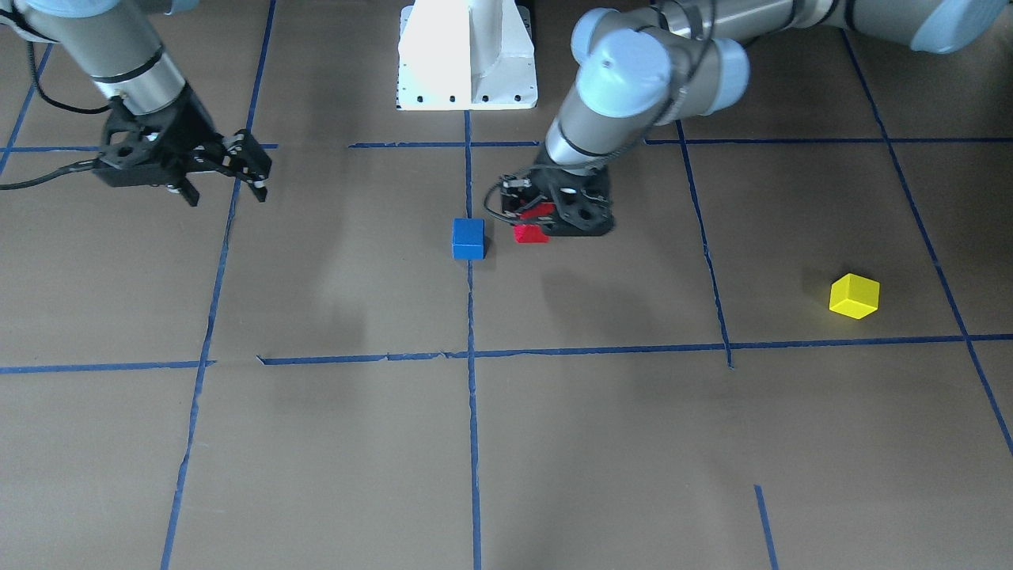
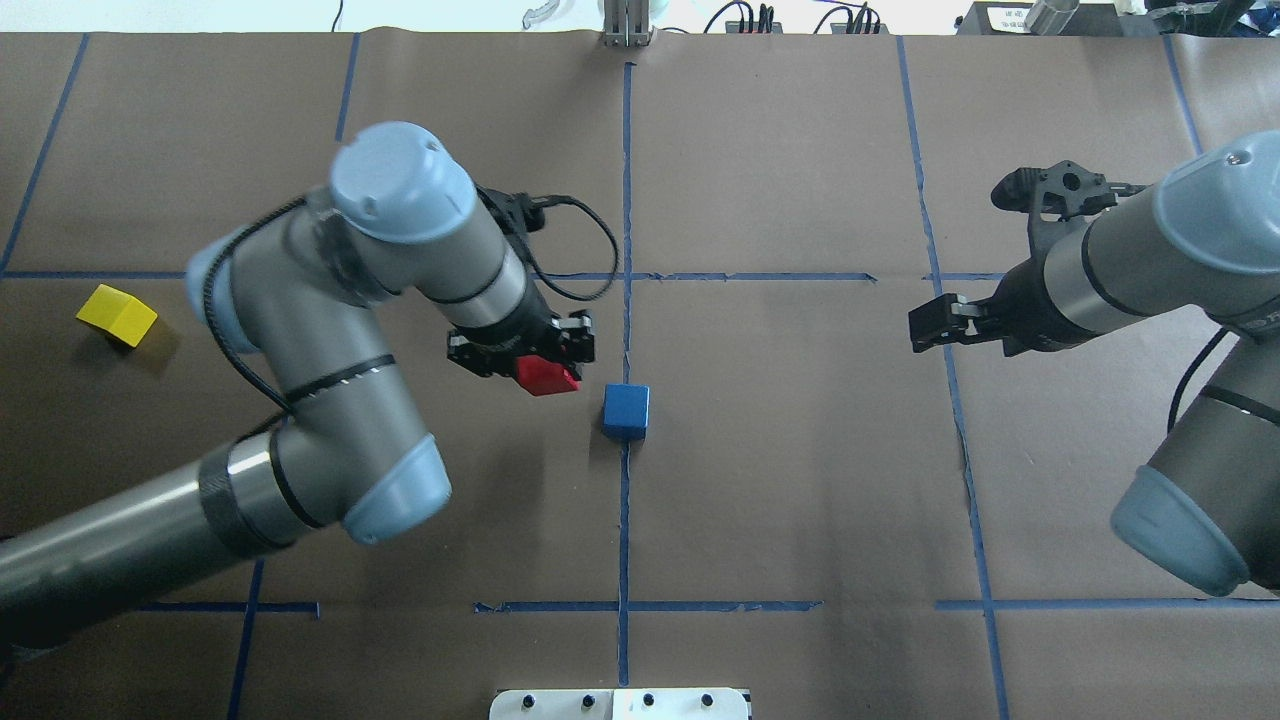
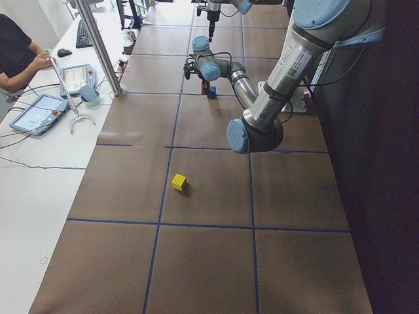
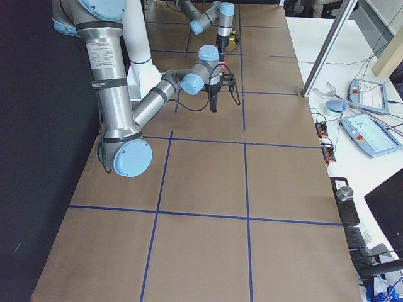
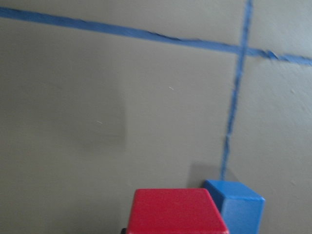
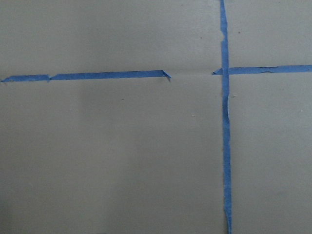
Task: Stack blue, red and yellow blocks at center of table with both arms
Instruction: 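Carry the red cube with the left gripper above the blue cube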
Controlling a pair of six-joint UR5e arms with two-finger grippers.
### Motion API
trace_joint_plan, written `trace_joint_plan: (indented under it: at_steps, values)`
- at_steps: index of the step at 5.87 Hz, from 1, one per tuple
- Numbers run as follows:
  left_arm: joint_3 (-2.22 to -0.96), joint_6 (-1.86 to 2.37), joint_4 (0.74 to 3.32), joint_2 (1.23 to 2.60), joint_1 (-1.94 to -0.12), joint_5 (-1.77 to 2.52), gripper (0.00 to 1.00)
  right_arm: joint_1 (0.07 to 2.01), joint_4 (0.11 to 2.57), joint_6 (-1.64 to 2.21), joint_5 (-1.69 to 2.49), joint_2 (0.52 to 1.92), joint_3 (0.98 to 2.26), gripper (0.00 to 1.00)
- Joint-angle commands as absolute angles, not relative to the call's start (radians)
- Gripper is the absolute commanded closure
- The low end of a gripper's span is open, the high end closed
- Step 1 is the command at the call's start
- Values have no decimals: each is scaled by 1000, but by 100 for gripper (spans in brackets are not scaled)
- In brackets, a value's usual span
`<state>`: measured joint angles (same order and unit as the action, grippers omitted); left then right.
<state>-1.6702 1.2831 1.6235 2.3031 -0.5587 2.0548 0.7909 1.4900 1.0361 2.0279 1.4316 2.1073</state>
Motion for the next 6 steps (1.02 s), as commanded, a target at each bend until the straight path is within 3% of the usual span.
trace_joint_plan:
  at_steps: [1, 2, 6]
  values:
    - [-1629, 1293, 1519, 2413, -424, 1886, 100, 821, 1486, 997, 2042, 1486, 2108, 0]
    - [-1570, 1314, 1519, 2460, -414, 1850, 100, 821, 1486, 997, 2042, 1486, 2109, 0]
    - [-1532, 1299, 1519, 2468, -420, 1776, 100, 819, 1486, 997, 2042, 1489, 2106, 0]
